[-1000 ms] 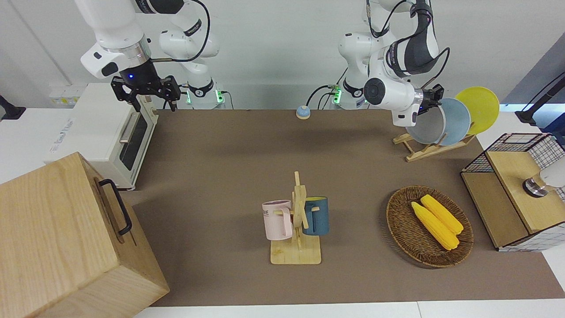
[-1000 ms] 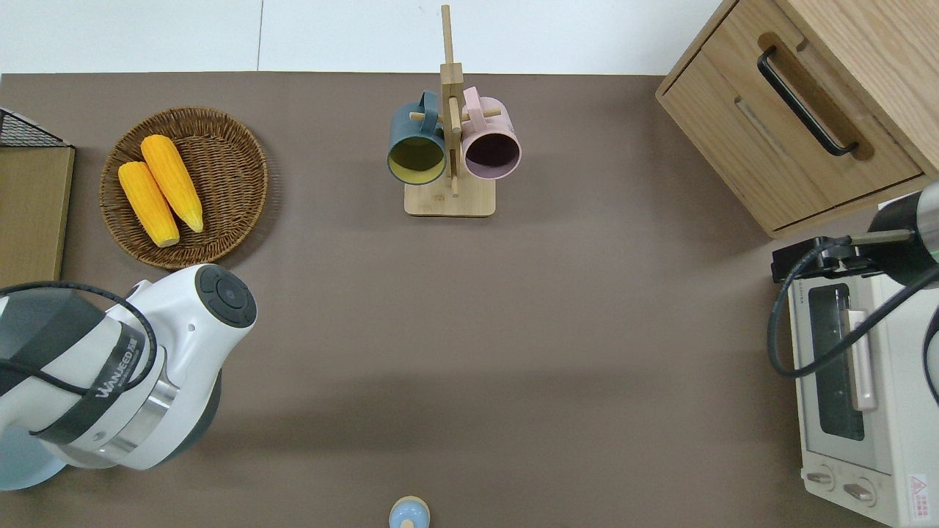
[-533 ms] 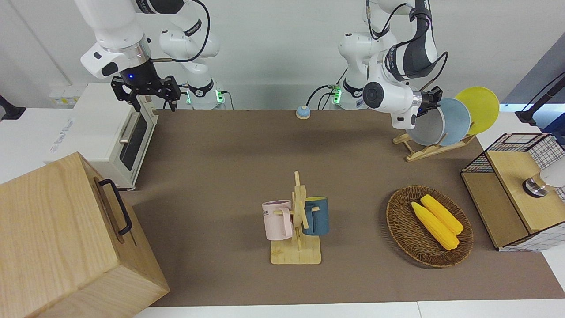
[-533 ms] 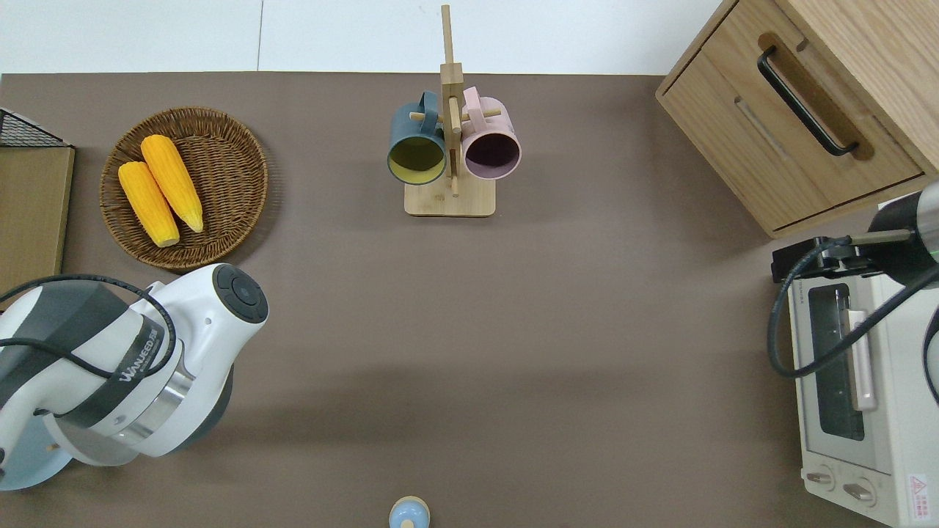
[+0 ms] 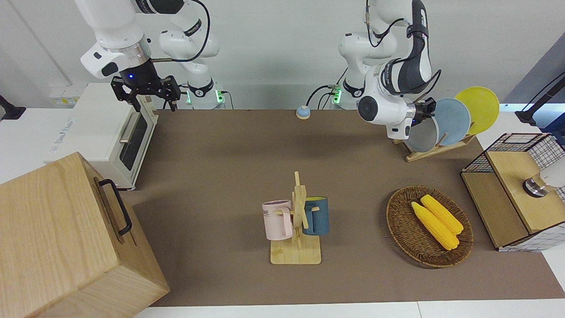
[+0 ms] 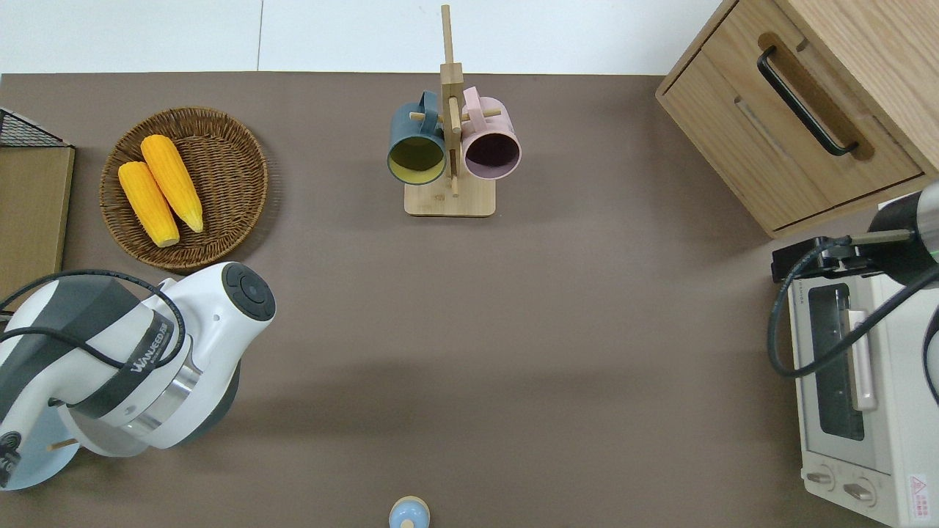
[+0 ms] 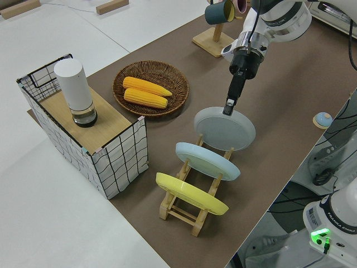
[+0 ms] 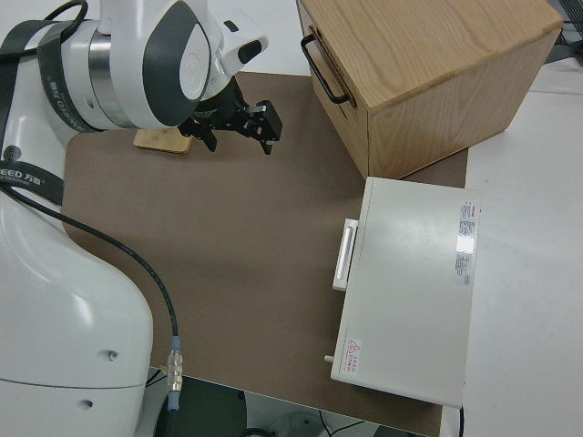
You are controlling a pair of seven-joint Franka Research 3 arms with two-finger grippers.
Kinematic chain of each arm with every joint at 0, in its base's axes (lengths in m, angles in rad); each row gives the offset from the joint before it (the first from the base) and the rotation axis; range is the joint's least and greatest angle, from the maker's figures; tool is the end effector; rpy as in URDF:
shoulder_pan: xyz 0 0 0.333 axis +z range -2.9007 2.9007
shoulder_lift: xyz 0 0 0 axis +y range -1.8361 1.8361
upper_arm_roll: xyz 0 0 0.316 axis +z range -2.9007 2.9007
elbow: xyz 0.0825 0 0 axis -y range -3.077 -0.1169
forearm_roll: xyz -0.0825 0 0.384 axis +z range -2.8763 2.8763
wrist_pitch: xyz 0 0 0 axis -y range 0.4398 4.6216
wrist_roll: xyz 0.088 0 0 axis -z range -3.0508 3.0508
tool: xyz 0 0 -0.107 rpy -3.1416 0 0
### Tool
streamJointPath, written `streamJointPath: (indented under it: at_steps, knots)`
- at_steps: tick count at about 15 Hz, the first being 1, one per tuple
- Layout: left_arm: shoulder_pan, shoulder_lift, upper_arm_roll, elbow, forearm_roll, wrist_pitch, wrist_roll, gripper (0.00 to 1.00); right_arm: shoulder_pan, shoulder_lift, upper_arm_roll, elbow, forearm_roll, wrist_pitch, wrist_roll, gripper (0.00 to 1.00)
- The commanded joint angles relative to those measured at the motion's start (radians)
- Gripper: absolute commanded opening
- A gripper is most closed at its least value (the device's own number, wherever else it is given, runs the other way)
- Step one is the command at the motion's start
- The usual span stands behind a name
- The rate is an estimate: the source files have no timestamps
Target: Pick gray plate from table and place it on lower plate rack with left arm
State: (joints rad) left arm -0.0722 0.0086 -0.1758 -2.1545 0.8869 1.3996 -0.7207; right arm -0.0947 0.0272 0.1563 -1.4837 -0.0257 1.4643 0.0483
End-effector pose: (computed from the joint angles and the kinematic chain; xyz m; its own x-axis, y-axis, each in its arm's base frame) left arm 0.4729 -0.0234 0.4009 0.9552 0.2905 -0.0567 0.0740 -0.4200 -0.9045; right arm 0.5515 0.0297 0.6412 0.9989 0.0107 -0.0451 0.0117 -0.9997 0.0236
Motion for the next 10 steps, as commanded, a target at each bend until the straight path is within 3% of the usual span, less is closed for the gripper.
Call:
streamJointPath:
  at_steps: [1,7,9,10]
  knots:
    - [0.000,0.004,0.001,-0.016,-0.002,0.019,-0.020,0.00,0.007,0.000,-0.006,0.006,0.003,-0.002,0.004,0.983]
    - [0.002,0.007,0.001,-0.018,-0.002,0.027,-0.020,0.00,0.007,0.000,-0.006,0.006,0.003,-0.001,0.004,0.983]
    - [0.002,0.013,0.001,-0.019,-0.002,0.027,-0.019,0.30,0.007,0.000,-0.006,0.006,0.003,-0.001,0.004,0.983]
    - [0.002,0.016,0.001,-0.019,-0.002,0.027,-0.019,0.51,0.007,0.000,-0.006,0.006,0.003,-0.001,0.004,0.983]
